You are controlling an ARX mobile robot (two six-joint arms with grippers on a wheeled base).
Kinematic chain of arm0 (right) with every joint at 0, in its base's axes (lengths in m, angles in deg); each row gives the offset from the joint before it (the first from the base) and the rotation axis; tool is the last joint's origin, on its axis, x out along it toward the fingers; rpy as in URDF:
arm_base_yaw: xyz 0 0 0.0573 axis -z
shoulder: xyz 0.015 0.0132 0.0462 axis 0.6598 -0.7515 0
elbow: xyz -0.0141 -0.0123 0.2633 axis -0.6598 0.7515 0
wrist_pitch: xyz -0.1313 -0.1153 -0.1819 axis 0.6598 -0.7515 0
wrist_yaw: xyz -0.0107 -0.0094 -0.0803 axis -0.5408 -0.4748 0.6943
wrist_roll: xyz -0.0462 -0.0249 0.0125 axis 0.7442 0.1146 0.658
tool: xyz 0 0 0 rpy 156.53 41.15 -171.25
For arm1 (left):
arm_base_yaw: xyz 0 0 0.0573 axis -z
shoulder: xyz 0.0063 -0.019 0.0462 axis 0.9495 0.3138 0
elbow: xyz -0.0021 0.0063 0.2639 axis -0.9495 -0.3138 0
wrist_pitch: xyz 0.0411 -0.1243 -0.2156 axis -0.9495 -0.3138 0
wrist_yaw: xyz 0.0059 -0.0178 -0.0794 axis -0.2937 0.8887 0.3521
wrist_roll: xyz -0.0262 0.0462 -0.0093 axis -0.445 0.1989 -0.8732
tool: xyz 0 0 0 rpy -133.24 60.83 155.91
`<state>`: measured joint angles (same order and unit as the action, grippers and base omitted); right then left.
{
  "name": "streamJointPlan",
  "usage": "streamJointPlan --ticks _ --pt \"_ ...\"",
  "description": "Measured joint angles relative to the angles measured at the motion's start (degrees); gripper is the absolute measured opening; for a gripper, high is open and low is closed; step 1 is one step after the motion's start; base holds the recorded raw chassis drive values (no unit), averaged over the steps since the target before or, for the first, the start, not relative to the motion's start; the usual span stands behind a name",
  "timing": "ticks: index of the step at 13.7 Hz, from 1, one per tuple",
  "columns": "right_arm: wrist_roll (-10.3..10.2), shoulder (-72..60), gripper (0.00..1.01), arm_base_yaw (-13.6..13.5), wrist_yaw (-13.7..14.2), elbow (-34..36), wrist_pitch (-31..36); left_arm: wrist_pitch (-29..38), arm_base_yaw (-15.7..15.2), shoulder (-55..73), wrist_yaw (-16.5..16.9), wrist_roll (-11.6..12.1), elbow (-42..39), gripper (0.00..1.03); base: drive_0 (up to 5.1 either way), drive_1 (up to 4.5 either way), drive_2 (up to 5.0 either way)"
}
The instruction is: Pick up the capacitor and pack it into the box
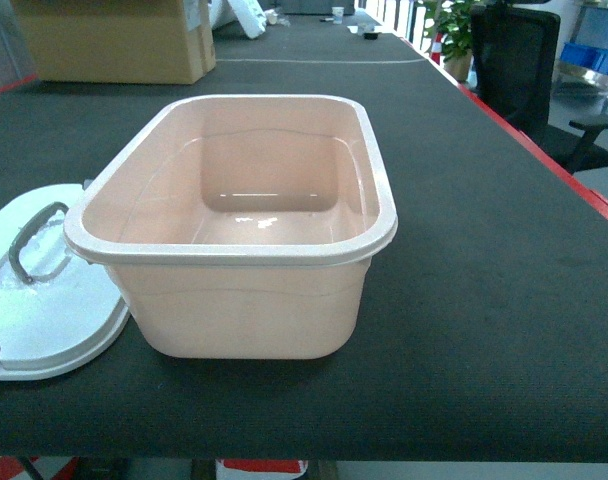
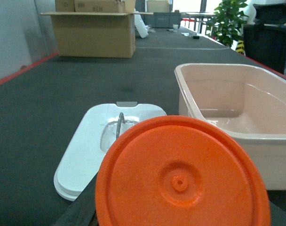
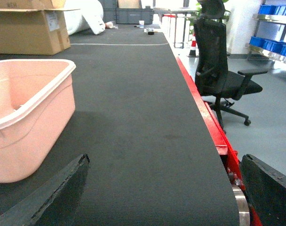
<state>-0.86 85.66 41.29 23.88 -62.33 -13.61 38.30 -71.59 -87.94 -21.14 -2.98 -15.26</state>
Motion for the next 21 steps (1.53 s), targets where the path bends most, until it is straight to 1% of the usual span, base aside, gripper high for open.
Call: streamJointPlan --ticks 17,18,19,20,21 --pt "0.00 0.00 0.98 0.00 0.00 0.00 -0.31 -0.59 0.00 0.00 0.02 0.00 0.00 0.44 0.0 0.00 0.0" --pt "0.00 0.00 0.98 0.00 0.04 0.00 -0.33 5.38 -0.31 3.10 -2.58 1.40 0.00 0.44 0.0 0.00 0.0" --pt "0.02 0.00 0.98 0.00 -0.09 0.00 -0.26 15.41 -5.42 12.00 1.36 2.49 0.74 0.44 0.0 0.00 0.0" --pt "0.00 0.00 0.98 0.00 0.00 0.00 -0.28 25.92 -9.27 25.05 4.85 2.97 2.25 0.44 0.0 0.00 0.0" --pt "0.00 0.00 0.98 0.00 0.00 0.00 -0.35 35.93 -7.26 36.89 7.76 3.04 4.94 0.44 0.0 0.00 0.0"
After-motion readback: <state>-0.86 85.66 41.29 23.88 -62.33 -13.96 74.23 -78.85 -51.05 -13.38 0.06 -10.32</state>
